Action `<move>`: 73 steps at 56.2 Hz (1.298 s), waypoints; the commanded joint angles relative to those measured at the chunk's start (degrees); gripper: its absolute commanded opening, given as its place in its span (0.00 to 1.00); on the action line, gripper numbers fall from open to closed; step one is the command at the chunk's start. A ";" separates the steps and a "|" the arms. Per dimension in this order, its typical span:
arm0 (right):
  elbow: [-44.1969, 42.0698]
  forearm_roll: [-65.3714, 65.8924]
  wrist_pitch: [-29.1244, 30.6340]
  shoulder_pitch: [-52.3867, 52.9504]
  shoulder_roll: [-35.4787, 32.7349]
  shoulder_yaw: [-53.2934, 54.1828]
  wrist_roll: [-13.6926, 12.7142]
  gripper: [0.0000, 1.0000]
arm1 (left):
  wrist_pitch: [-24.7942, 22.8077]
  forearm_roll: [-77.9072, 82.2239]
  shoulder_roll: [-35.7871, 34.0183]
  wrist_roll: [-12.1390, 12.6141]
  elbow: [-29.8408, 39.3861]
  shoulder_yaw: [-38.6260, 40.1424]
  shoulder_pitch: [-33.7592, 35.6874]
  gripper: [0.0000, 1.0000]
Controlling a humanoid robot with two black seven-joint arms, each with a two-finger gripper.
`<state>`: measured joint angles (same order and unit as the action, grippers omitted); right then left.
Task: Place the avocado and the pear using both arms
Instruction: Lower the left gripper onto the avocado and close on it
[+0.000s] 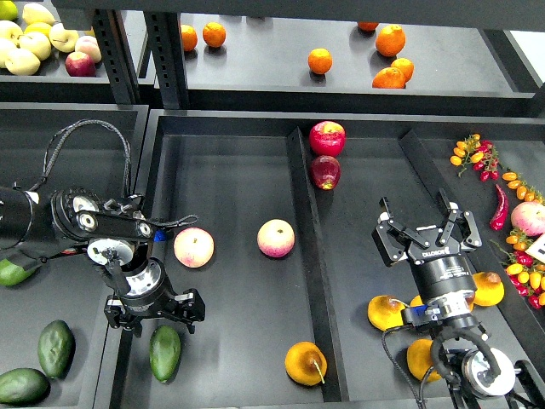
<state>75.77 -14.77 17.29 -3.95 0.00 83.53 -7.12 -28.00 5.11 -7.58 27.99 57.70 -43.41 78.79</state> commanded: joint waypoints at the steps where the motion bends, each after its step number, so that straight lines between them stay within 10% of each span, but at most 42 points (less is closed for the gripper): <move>1: -0.01 0.01 0.20 0.00 0.00 0.05 0.00 1.00 | 0.00 -0.01 1.17 0.01 -1.71 -0.88 -1.44 0.99; 73: -0.01 0.01 0.46 0.00 0.00 0.31 0.00 1.00 | 0.00 -0.36 7.58 0.01 -10.06 -0.97 -7.33 0.99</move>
<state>75.76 -14.77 17.75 -3.96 0.00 83.67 -7.12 -28.00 4.74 0.00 28.00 47.67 -44.39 71.74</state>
